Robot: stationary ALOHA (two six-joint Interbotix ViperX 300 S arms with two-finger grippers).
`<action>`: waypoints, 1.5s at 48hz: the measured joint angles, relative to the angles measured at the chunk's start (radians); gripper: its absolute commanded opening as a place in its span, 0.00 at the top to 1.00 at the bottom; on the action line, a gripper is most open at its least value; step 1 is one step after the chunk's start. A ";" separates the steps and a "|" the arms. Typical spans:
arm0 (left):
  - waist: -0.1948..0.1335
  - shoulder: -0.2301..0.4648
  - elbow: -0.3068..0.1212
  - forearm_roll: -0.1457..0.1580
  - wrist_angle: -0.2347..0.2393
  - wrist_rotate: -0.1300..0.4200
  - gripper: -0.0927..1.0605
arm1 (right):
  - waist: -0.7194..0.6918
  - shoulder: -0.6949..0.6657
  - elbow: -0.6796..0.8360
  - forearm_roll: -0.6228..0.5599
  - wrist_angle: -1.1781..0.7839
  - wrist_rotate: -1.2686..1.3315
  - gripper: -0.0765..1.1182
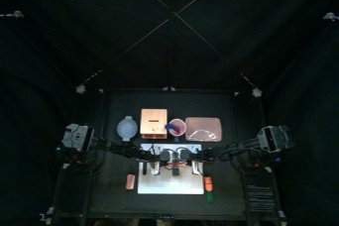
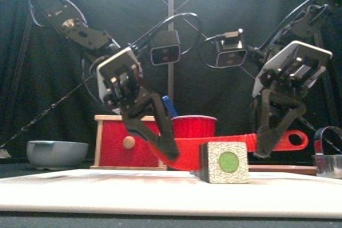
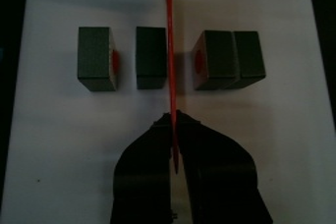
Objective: Place sushi on board then cut the sushi with the knife then place the pieces on the plate
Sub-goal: Cut the sushi into 4 pieces
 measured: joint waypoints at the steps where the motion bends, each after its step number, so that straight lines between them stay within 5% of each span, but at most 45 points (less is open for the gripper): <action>1: -0.002 -0.009 -0.002 0.000 0.003 0.000 0.57 | 0.000 -0.008 -0.002 0.002 0.002 0.000 0.63; 18: -0.046 -0.064 -0.020 0.014 0.051 -0.005 0.57 | 0.049 -0.072 -0.018 0.032 0.009 0.002 0.63; 28: -0.077 -0.064 -0.031 -0.005 0.054 -0.008 0.57 | 0.080 -0.072 -0.018 0.066 0.000 0.003 0.63; 72: -0.081 0.003 -0.038 -0.035 0.048 -0.008 0.57 | 0.091 -0.015 -0.015 0.091 -0.014 0.005 0.63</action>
